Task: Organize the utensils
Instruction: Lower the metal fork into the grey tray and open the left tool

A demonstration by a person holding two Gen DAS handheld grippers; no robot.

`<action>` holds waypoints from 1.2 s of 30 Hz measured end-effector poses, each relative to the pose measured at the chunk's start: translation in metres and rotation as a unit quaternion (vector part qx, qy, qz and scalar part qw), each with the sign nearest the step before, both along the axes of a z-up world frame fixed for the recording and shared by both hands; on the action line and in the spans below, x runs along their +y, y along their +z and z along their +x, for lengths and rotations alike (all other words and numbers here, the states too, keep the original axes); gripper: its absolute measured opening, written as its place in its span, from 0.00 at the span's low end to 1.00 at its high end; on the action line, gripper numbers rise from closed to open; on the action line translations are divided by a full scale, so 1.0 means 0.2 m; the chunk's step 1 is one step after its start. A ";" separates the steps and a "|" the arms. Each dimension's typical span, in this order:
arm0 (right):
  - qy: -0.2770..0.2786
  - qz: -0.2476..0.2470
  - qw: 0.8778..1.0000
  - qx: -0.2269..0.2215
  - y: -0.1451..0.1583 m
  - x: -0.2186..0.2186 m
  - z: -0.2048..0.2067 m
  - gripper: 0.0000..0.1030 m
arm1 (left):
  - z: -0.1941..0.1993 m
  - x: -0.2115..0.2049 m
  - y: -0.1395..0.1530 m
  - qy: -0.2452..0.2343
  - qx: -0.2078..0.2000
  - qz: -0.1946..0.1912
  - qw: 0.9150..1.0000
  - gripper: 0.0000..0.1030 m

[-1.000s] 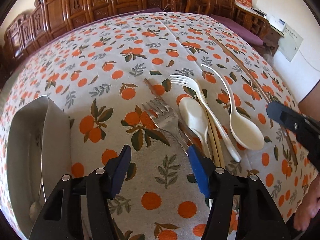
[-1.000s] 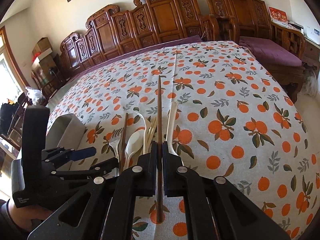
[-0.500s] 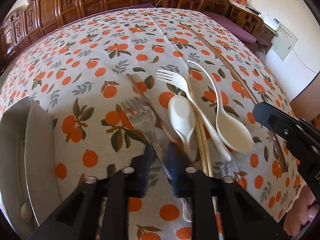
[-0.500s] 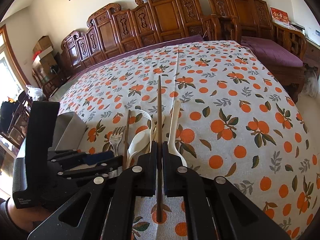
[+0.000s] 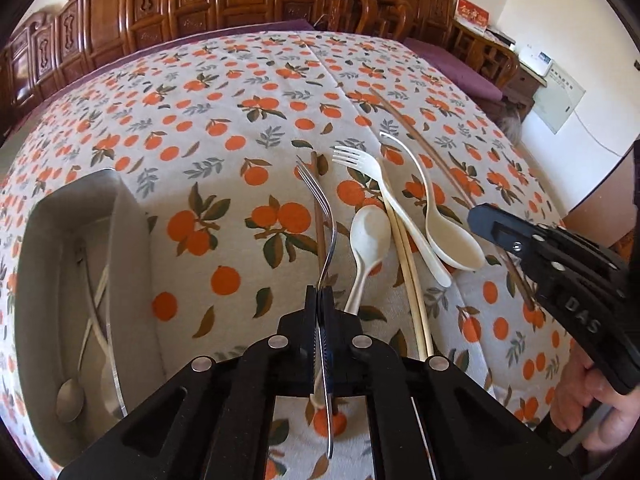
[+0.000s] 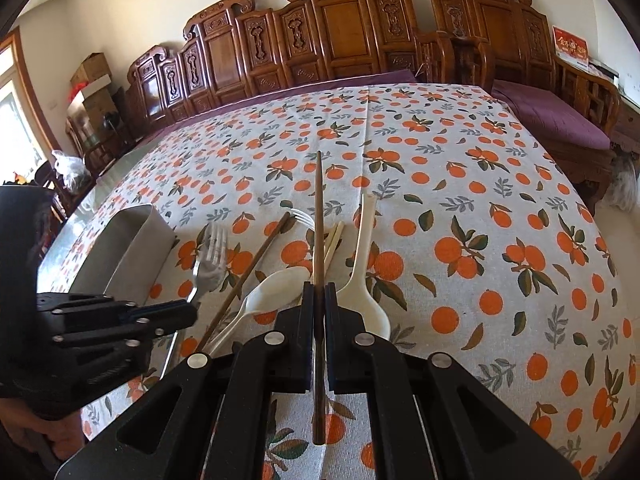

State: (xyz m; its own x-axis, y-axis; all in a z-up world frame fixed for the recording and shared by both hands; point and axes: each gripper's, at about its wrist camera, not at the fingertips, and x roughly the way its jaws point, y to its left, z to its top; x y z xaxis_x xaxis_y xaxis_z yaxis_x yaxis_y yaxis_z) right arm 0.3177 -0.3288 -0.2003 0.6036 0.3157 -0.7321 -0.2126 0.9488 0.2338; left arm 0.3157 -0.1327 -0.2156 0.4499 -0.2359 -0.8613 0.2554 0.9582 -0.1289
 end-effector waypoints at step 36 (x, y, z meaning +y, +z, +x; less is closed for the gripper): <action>0.086 -0.011 0.996 -0.021 0.08 0.34 -0.13 0.06 | -0.09 0.70 0.29 0.079 -0.065 0.021 0.995 0.02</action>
